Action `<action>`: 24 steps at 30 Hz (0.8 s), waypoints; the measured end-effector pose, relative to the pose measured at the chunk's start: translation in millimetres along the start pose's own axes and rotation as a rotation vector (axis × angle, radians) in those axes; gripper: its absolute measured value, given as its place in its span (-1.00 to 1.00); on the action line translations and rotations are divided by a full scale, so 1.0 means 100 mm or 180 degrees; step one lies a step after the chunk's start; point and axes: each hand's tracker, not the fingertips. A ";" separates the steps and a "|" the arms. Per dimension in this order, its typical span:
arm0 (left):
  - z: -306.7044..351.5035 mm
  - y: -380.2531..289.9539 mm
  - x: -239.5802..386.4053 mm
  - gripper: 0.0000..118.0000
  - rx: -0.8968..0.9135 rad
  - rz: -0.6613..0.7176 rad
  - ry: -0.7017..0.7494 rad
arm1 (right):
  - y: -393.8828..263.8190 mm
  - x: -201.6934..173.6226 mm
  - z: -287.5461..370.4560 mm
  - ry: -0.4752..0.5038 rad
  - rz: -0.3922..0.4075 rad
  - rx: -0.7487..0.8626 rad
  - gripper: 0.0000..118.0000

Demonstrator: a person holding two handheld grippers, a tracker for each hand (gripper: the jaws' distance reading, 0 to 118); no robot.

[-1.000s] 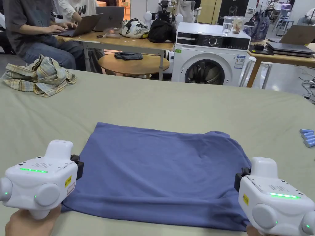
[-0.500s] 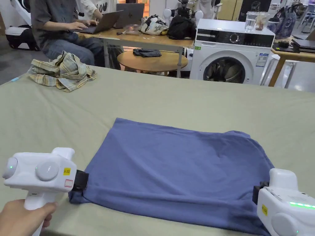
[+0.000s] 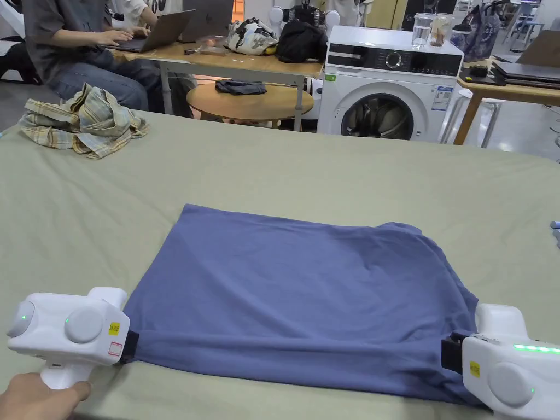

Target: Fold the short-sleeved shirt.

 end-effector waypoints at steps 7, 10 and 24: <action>0.12 -0.06 -0.05 -0.98 0.0066 0.0117 -0.0108 | -0.19 0.27 -0.23 0.0069 -0.0055 -0.0540 -0.14; 0.16 -0.10 -0.06 -0.98 0.0117 0.0136 -0.0137 | -0.35 0.23 -0.36 0.0235 -0.0086 -0.0646 -0.28; 0.69 0.38 -0.21 -0.98 0.0836 0.0361 -0.0422 | 0.35 0.28 0.06 0.0425 -0.0120 0.0008 -0.97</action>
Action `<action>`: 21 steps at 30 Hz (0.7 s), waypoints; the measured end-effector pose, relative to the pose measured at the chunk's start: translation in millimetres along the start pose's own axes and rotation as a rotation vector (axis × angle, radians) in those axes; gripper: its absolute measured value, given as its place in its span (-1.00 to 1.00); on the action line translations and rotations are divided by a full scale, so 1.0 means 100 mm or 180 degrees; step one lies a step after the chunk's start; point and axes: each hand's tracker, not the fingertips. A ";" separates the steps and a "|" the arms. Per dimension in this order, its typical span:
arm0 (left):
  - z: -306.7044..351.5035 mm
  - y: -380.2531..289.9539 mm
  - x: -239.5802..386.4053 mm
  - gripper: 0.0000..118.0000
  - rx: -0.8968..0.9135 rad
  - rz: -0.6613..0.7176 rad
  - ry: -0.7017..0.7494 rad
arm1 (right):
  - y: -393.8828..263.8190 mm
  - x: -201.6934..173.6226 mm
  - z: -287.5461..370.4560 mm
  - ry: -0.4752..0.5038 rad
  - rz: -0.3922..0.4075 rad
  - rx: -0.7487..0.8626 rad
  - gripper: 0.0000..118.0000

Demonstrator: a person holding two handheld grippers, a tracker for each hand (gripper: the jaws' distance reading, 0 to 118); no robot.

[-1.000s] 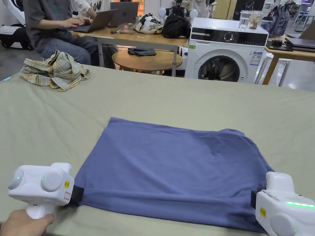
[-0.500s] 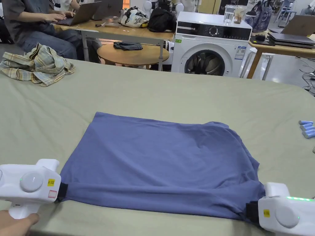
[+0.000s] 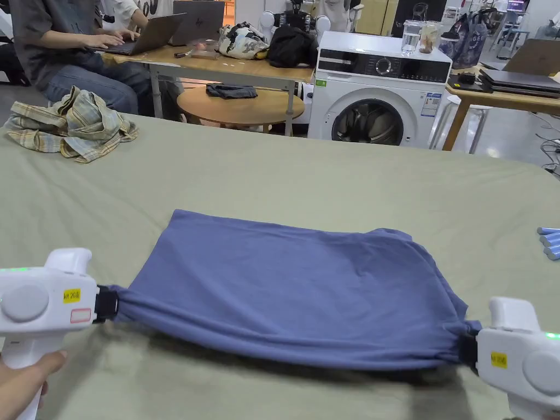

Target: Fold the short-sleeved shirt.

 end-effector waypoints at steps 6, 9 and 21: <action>-0.36 0.61 -0.05 -0.98 0.0035 -0.0005 0.0017 | 0.60 -0.01 -0.40 -0.0044 0.0001 0.0095 -0.97; -0.66 0.87 -0.09 -0.98 -0.0034 0.0005 -0.0005 | 0.82 0.01 -0.75 -0.0019 -0.0090 0.0013 -0.97; -1.72 1.18 -0.07 -0.98 -0.0612 -0.0012 0.0074 | 1.08 -0.02 -1.76 -0.0023 -0.0140 -0.0427 -0.89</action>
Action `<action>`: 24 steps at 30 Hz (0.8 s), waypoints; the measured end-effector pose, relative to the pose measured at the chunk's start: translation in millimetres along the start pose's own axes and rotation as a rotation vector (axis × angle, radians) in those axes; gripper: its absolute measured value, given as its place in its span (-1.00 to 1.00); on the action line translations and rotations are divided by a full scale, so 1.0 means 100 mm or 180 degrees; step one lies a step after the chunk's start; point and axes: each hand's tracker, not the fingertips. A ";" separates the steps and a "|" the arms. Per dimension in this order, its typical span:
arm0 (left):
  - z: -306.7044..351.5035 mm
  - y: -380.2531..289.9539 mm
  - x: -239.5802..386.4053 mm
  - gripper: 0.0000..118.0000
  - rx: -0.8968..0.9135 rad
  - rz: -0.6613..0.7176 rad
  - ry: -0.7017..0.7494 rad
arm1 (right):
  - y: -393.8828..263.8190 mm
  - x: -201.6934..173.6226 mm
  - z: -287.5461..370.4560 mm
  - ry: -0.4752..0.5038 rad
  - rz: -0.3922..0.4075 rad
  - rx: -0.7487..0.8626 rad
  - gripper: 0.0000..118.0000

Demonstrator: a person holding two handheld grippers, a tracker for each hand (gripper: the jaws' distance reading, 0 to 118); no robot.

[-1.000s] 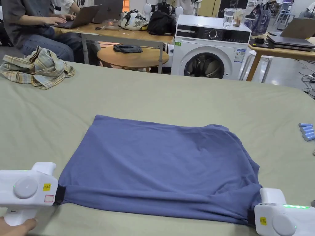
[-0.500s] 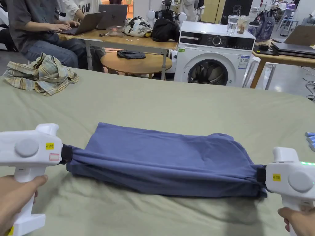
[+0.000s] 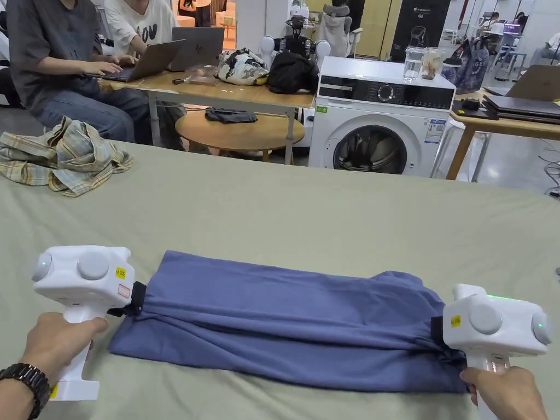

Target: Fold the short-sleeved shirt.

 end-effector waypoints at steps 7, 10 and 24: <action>0.19 -0.11 0.16 -0.30 0.0403 0.0004 -0.0013 | -0.08 -0.18 0.36 -0.0141 0.0167 0.0639 -0.27; 0.40 -0.20 0.24 -0.30 0.0767 -0.0036 -0.0145 | -0.16 -0.31 0.61 -0.0076 0.0174 0.0991 -0.27; 1.07 -0.95 0.53 -1.00 0.1396 -0.0394 0.0047 | -0.73 -0.74 1.13 0.0087 0.0026 0.1616 -1.00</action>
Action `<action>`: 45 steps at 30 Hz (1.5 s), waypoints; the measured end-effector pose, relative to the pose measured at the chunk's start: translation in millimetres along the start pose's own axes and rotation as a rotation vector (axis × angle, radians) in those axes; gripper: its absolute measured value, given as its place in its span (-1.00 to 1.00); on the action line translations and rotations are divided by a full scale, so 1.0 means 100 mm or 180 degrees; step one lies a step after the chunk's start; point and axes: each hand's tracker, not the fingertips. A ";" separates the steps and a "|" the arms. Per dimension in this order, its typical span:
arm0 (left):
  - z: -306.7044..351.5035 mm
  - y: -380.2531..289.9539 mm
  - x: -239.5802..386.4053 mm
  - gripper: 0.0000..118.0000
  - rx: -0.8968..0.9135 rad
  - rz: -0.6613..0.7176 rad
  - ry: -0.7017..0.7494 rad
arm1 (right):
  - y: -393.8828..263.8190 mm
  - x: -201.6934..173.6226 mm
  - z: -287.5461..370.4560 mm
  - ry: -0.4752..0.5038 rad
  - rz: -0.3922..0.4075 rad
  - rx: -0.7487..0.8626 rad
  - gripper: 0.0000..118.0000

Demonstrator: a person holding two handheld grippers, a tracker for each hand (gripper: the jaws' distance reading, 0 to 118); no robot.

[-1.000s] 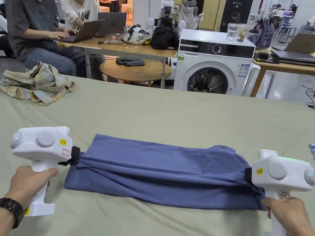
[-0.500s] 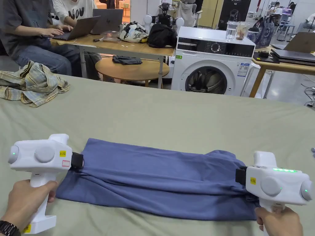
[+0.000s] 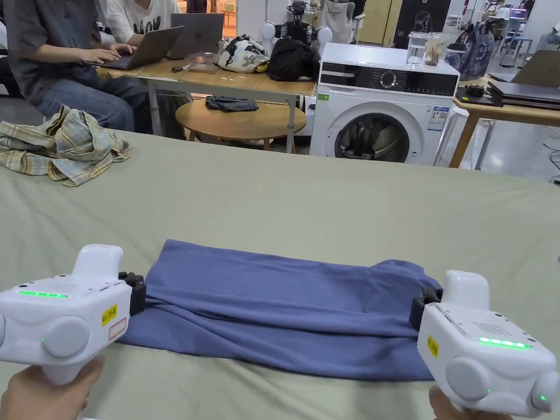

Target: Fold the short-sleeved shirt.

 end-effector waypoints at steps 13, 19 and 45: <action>-0.87 0.15 -0.64 -0.14 -0.1553 0.0486 -0.0161 | -0.20 0.13 -0.01 -0.0043 0.0047 -0.0345 -1.00; -1.00 -0.08 -0.37 -0.42 -0.1752 0.0223 0.0143 | -0.22 0.31 -0.02 -0.0148 0.0094 -0.0478 -1.00; -0.65 -0.20 -0.35 -0.97 -0.1355 0.0144 -0.0031 | -0.46 0.78 -0.80 -0.0040 0.0357 -0.1766 -0.96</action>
